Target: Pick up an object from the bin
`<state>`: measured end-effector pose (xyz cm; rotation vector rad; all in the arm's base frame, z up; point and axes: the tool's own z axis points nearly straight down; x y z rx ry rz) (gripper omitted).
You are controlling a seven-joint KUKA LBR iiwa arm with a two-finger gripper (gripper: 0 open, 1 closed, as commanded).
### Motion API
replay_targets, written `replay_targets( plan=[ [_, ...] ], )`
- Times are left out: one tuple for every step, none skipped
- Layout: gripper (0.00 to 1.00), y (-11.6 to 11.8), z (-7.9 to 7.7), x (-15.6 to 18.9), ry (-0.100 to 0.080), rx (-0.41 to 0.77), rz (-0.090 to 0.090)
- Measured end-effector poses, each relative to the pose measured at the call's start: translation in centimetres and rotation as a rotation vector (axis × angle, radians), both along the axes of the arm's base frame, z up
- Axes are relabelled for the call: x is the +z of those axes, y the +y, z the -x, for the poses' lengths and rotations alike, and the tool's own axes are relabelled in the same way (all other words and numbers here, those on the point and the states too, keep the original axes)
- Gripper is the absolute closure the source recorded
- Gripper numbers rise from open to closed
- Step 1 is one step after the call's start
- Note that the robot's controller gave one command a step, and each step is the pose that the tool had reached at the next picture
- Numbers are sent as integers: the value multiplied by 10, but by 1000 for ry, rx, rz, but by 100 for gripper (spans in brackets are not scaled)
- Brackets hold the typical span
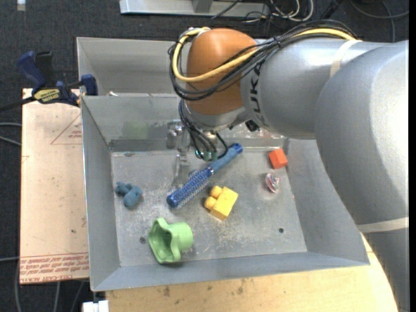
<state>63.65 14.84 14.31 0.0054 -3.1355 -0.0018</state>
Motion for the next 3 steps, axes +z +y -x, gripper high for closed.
replay_targets(
  plan=[
    [0,-44,35,-74,-1,109,1],
    [100,-42,34,-74,-7,110,-1],
    [100,-51,62,27,-13,118,-1]
  ],
)
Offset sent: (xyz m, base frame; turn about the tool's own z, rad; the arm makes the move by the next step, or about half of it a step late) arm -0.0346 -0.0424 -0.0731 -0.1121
